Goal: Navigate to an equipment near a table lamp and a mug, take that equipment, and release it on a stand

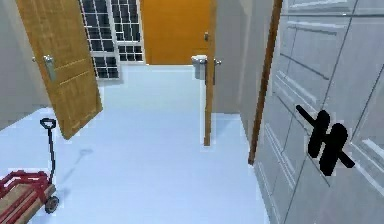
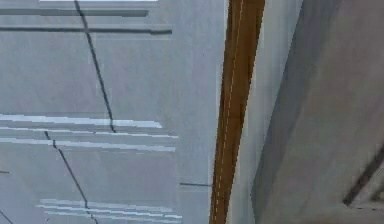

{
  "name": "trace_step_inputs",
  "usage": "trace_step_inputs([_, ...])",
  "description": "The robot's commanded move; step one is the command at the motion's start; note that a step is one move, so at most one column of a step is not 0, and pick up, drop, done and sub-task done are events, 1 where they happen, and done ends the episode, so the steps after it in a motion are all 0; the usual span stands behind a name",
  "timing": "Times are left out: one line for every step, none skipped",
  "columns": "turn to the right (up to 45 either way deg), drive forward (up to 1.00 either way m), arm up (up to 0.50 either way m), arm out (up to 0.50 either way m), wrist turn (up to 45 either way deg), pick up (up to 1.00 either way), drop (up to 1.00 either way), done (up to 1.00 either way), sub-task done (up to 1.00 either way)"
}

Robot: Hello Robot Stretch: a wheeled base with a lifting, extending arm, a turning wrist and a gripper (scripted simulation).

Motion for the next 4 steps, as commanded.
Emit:
trace_step_inputs([-15.0,0.00,0.00,0.00,0.0,0.00,0.00,0.00,0.00])
trace_step_inputs([0.0,1.00,0.00,0.00,0.0,0.00,0.00,0.00,0.00])
trace_step_inputs([0.0,1.00,0.00,0.00,0.0,0.00,0.00,0.00,0.00])
trace_step_inputs([0.0,1.00,0.00,0.00,0.0,0.00,0.00,0.00,0.00])
